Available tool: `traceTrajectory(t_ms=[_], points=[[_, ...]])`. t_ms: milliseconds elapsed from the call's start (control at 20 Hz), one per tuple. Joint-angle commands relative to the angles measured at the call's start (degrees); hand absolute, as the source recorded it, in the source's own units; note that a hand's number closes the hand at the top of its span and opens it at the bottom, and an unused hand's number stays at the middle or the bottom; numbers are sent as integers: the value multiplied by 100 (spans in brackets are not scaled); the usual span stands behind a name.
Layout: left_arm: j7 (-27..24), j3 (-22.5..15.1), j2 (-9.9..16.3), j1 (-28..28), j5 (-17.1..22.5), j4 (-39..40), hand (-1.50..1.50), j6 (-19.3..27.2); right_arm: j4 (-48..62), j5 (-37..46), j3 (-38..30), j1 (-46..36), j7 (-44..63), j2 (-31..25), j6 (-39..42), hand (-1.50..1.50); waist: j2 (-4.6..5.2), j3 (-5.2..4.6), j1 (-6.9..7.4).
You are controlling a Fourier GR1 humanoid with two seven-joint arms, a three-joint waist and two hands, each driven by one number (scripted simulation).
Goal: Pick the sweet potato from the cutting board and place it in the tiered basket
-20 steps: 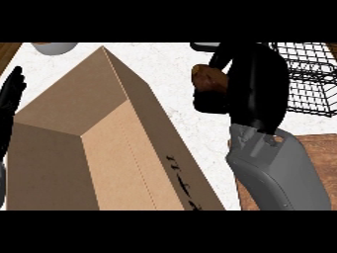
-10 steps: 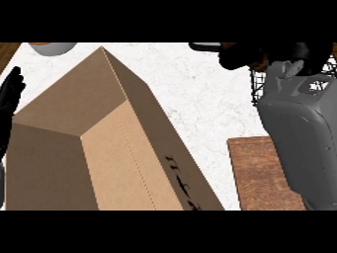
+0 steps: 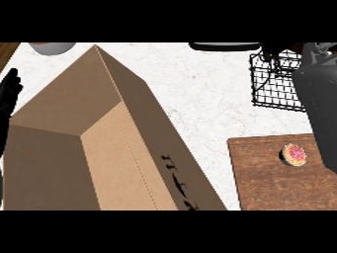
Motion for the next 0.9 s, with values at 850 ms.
traceTrajectory(t_ms=[850], points=[[75, -165, -480, -52, -124, 621, 0, -97, 2411, -608, -986, -7, -2468, -1239, -382, 150, 93, -126, -54]])
